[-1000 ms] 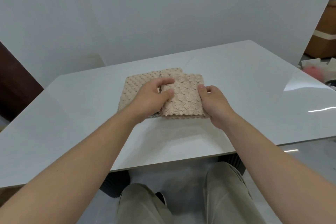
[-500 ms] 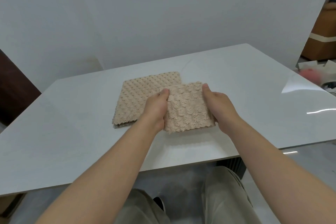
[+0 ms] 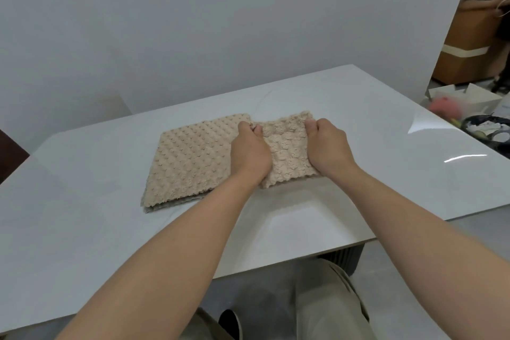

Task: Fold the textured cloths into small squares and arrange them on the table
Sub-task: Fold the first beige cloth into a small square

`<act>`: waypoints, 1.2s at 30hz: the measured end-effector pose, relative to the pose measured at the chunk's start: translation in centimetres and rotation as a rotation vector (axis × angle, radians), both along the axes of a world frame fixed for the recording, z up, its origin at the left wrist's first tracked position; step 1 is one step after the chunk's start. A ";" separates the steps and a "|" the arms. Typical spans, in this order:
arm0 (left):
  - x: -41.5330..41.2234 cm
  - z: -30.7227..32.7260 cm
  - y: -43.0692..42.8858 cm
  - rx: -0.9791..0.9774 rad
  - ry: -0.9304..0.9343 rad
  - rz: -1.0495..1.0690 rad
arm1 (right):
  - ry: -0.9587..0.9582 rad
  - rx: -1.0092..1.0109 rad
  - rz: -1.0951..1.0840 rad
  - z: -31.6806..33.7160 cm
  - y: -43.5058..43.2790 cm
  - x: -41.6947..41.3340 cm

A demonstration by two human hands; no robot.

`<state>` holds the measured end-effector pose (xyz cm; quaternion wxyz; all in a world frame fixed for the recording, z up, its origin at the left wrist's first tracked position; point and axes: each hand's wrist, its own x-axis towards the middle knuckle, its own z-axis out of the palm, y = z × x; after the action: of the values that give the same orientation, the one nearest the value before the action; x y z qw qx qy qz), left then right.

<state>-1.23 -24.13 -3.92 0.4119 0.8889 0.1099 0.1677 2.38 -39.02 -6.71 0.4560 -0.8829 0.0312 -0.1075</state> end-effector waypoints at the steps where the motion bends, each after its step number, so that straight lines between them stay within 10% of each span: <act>1: 0.7 -0.3 -0.4 -0.045 0.022 0.010 | 0.013 -0.008 0.005 -0.2 -0.4 0.9; 7: 5.8 -1.3 -2.0 -0.279 0.203 -0.114 | 0.122 0.014 0.022 -1.8 -3.8 7.6; 36: 39.3 -6.2 0.5 -0.054 0.249 -0.240 | -0.005 -0.423 0.203 -4.1 -2.3 36.7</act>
<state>38.05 -23.63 -10.09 0.4360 0.8981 0.0576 0.0029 39.12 -41.36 -10.82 0.2695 -0.9571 -0.0824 -0.0674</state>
